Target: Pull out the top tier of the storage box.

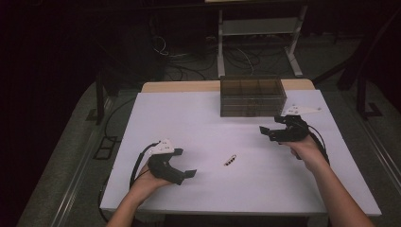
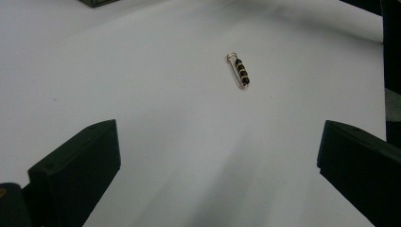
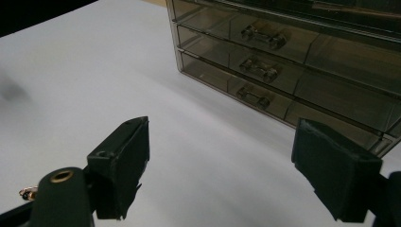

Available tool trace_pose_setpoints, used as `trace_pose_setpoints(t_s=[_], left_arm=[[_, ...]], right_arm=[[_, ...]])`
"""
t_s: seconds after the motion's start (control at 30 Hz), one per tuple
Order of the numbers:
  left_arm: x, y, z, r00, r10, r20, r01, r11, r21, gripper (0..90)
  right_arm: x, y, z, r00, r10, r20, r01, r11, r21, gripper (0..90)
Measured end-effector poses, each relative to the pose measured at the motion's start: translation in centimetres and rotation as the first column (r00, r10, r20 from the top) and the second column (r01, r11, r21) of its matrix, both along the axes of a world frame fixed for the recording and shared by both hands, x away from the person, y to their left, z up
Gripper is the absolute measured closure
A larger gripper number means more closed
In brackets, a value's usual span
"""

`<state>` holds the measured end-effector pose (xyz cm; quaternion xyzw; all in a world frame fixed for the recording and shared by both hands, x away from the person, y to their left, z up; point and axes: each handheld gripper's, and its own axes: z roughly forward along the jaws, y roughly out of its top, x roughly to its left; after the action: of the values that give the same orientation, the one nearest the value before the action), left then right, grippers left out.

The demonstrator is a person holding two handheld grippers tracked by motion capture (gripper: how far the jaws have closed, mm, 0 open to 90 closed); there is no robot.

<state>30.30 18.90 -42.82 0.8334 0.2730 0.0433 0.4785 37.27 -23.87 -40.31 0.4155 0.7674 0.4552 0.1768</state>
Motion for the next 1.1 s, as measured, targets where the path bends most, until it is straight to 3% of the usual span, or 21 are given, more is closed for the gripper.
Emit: trace_pose_setpoints(t_s=[1.1], left_arm=[[0.0,0.1,0.0,1.0000,0.003,0.002,-0.003,1.0000,-0.006,0.0]], right_arm=[[1.4,0.9,0.0,1.0000,-0.001,-0.009,0.001,1.000,0.004,19.3]])
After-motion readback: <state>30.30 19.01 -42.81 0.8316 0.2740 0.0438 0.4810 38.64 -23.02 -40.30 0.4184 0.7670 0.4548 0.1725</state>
